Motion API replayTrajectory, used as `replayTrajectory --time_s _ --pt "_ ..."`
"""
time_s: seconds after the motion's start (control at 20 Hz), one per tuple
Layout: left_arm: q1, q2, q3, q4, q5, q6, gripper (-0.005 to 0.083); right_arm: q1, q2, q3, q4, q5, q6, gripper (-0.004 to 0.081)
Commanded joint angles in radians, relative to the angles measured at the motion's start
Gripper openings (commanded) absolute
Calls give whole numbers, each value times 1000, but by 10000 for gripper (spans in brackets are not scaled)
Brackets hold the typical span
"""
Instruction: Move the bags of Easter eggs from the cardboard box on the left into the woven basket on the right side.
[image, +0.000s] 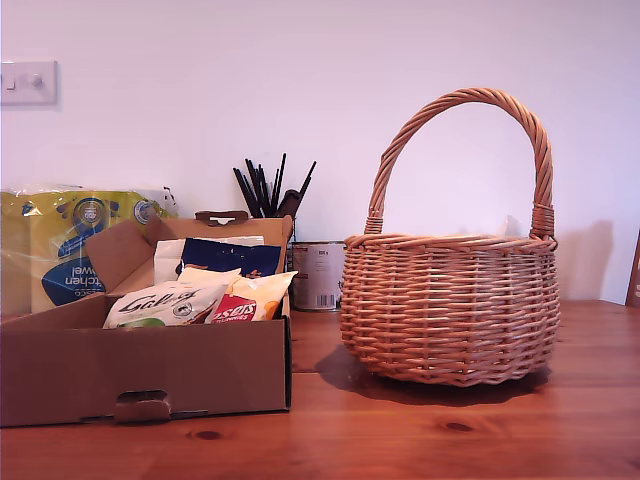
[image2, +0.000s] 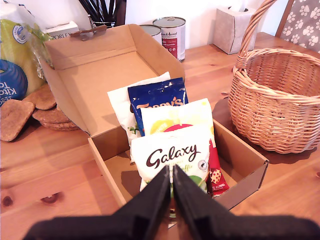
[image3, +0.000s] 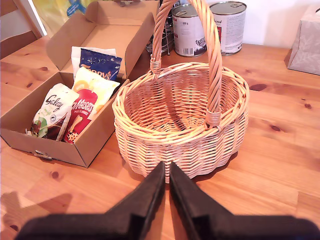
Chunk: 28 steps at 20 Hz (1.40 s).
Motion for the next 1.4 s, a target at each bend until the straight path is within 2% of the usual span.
replayTrajectory --time_s 0.0,0.4,0.5,0.7,0.8,0.85,0.9,0.95,1.05,1.1,1.2,1.35 --pt "-1 -2 -14 -49 3 -8 -22 4 8 8 -26 0 -7 -13" --pt "-1 -2 -14 -38 4 -9 -22 4 8 8 -16 0 -7 -13" --pt "-1 3 -14 0 33 -9 -22 4 10 9 8 -13 -7 -13" --pt "-1 107 7 37 126 23 -22 4 77 10 66 -113 -8 -13" --pt "-1 195 12 87 191 138 -22 4 128 10 90 -173 -8 -13" --pt "-1 244 12 138 191 167 -20 4 149 10 105 -191 -7 -13" --pt "-1 290 12 195 191 237 17 4 165 10 117 -192 -7 -13" --pt "-1 344 12 259 191 271 145 4 178 10 126 -192 -7 -13" --pt "2 447 13 369 174 292 536 4 198 10 140 -195 -7 -13" --pt "8 508 23 388 173 317 618 4 206 10 143 -195 -7 -13" --pt "27 629 55 393 201 407 619 4 213 10 147 -195 -7 -13" --pt "53 795 136 392 236 452 619 4 212 10 145 -195 -7 -13"
